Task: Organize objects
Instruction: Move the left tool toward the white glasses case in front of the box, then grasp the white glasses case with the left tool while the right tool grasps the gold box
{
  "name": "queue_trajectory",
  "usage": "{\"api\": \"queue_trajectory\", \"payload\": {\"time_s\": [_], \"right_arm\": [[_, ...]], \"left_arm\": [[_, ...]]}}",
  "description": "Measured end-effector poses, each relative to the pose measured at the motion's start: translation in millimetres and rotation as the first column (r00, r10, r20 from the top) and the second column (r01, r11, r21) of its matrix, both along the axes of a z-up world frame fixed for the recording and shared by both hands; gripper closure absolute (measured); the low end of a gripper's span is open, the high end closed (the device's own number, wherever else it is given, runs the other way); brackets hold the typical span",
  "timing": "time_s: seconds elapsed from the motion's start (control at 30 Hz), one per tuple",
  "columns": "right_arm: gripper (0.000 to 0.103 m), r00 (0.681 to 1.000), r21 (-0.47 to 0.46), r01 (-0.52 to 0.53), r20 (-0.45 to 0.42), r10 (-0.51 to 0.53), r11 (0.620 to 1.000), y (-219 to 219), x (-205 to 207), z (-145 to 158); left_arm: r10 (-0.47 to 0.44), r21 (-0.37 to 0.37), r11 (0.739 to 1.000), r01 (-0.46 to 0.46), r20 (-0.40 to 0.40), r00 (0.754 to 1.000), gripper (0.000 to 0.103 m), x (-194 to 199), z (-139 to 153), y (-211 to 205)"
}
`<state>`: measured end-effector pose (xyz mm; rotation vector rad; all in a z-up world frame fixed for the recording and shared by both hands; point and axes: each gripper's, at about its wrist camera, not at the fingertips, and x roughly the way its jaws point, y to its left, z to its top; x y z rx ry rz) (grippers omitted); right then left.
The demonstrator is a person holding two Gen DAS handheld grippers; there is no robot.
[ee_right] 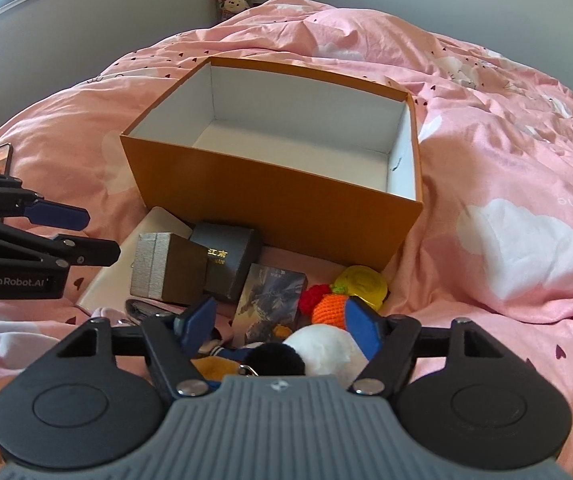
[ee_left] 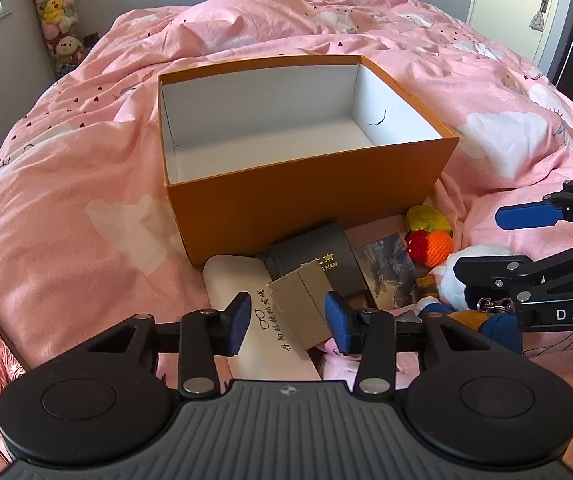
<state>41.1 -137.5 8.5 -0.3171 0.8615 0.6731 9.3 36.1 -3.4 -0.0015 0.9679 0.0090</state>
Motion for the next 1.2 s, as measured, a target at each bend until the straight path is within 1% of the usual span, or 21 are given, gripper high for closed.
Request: {"api": "queue_trajectory", "payload": {"time_s": [0.03, 0.07, 0.13, 0.2, 0.3, 0.33, 0.4, 0.5, 0.57, 0.63, 0.7, 0.8, 0.87, 1.0, 1.07, 1.13, 1.2], "right_arm": [[0.038, 1.0, 0.006, -0.015, -0.013, 0.015, 1.0, 4, 2, 0], [0.043, 0.999, 0.01, -0.027, -0.026, 0.027, 1.0, 7, 3, 0], [0.05, 0.997, 0.016, -0.056, -0.059, 0.057, 0.998, 16, 9, -3], [0.059, 0.993, 0.016, -0.081, -0.087, 0.082, 0.997, 25, 13, -6], [0.067, 0.986, 0.013, -0.114, -0.122, 0.115, 0.993, 35, 18, -13], [0.068, 0.983, 0.01, -0.126, -0.136, 0.126, 0.992, 39, 20, -15], [0.075, 0.976, 0.003, -0.145, -0.165, 0.143, 0.989, 45, 23, -21], [0.077, 0.966, 0.0, -0.168, -0.199, 0.165, 0.986, 51, 27, -25], [0.079, 0.959, -0.006, -0.181, -0.221, 0.176, 0.983, 53, 29, -28], [0.079, 0.951, -0.008, -0.202, -0.24, 0.194, 0.979, 56, 32, -30], [0.078, 0.943, -0.007, -0.223, -0.254, 0.214, 0.975, 59, 32, -31], [0.078, 0.924, -0.01, -0.269, -0.285, 0.255, 0.963, 62, 31, -29], [0.078, 0.916, -0.02, -0.298, -0.287, 0.28, 0.954, 63, 29, -27], [0.077, 0.904, -0.028, -0.342, -0.283, 0.321, 0.939, 61, 24, -22], [0.077, 0.899, -0.021, -0.35, -0.287, 0.33, 0.936, 60, 24, -20], [0.077, 0.9, -0.018, -0.353, -0.279, 0.334, 0.936, 62, 24, -20], [0.077, 0.901, -0.006, -0.348, -0.28, 0.332, 0.938, 65, 26, -21]], "left_arm": [[0.002, -0.01, 1.0, -0.002, -0.009, 1.0, 0.06, 1, -2, 2], [0.005, -0.026, 1.0, -0.006, -0.02, 1.0, 0.062, 3, -4, 4], [0.012, -0.072, 0.997, -0.015, -0.044, 0.999, 0.067, 7, -9, 9], [0.021, -0.117, 0.993, -0.028, -0.068, 0.997, 0.067, 10, -16, 13], [0.031, -0.186, 0.981, -0.049, -0.102, 0.994, 0.067, 15, -23, 18], [0.033, -0.206, 0.977, -0.055, -0.111, 0.993, 0.067, 17, -24, 20], [0.029, -0.223, 0.973, -0.057, -0.126, 0.992, 0.067, 19, -25, 20], [0.022, -0.242, 0.969, -0.056, -0.138, 0.99, 0.066, 20, -25, 22], [0.027, -0.242, 0.968, -0.063, -0.15, 0.988, 0.064, 22, -26, 24], [0.028, -0.239, 0.969, -0.068, -0.165, 0.986, 0.056, 24, -27, 26], [0.026, -0.238, 0.969, -0.068, -0.176, 0.984, 0.054, 24, -26, 28], [0.001, -0.239, 0.97, -0.046, -0.185, 0.983, 0.054, 22, -23, 25], [-0.027, -0.246, 0.969, -0.021, -0.188, 0.982, 0.053, 20, -19, 22], [-0.053, -0.219, 0.976, 0.012, -0.186, 0.981, 0.053, 16, -13, 16], [-0.039, -0.21, 0.978, -0.001, -0.187, 0.982, 0.053, 17, -12, 19], [0.001, -0.206, 0.978, -0.042, -0.193, 0.981, 0.05, 19, -15, 25], [0.047, -0.183, 0.979, -0.085, -0.207, 0.977, 0.048, 23, -21, 33]]}}
